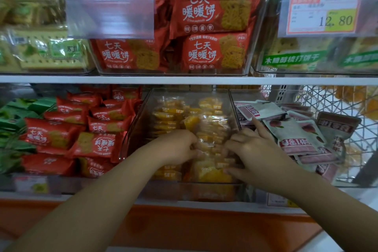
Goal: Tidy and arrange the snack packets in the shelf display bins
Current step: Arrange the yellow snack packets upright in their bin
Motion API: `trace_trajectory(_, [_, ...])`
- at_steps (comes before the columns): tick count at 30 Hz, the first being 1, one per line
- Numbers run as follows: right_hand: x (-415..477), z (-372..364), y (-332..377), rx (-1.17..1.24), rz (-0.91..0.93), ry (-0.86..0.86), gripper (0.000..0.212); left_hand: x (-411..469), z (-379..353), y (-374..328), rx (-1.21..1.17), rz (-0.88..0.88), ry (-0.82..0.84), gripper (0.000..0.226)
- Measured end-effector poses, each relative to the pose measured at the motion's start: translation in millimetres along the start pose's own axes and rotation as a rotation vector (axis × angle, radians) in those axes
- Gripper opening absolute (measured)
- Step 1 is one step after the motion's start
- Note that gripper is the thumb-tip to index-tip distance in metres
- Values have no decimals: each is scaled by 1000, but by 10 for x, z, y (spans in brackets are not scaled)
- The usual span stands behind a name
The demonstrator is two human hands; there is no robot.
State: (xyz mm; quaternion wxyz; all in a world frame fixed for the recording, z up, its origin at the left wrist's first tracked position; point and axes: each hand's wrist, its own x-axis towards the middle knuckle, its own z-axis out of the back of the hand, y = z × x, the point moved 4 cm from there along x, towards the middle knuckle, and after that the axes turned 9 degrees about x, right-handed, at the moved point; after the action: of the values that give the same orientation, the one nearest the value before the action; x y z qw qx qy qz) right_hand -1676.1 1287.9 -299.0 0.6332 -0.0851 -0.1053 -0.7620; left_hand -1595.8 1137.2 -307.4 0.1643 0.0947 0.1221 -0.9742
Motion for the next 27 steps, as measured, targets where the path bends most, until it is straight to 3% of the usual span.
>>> trace_trajectory(4, [-41,27,0,113,-42,109,23,81,-17,-106,-24,-41,56,25])
trace_trajectory(6, [-84,4,4,118,-32,121,23,87,-11,-133,-79,-22,-2,24])
trace_trajectory(9, [-137,-37,-14,129,10,-18,30,50,16,-130,-288,-13,-103,23])
trace_trajectory(12, [-150,-78,-11,135,28,-56,40,27,-66,-169,-141,-78,-17,22])
trace_trajectory(14, [-149,-66,22,133,50,-61,37,27,-132,-181,-79,-101,49,22])
trace_trajectory(17, [-180,-78,21,130,64,-49,30,-39,-59,-126,-165,-77,84,33])
trace_trajectory(20, [-208,-82,-3,104,36,-77,22,-114,204,64,-299,10,-154,23])
trace_trajectory(22, [-206,-92,11,95,28,-72,26,-133,285,167,-158,54,-287,23])
trace_trajectory(27, [-131,-72,70,133,-18,31,54,-34,102,199,31,111,-162,34])
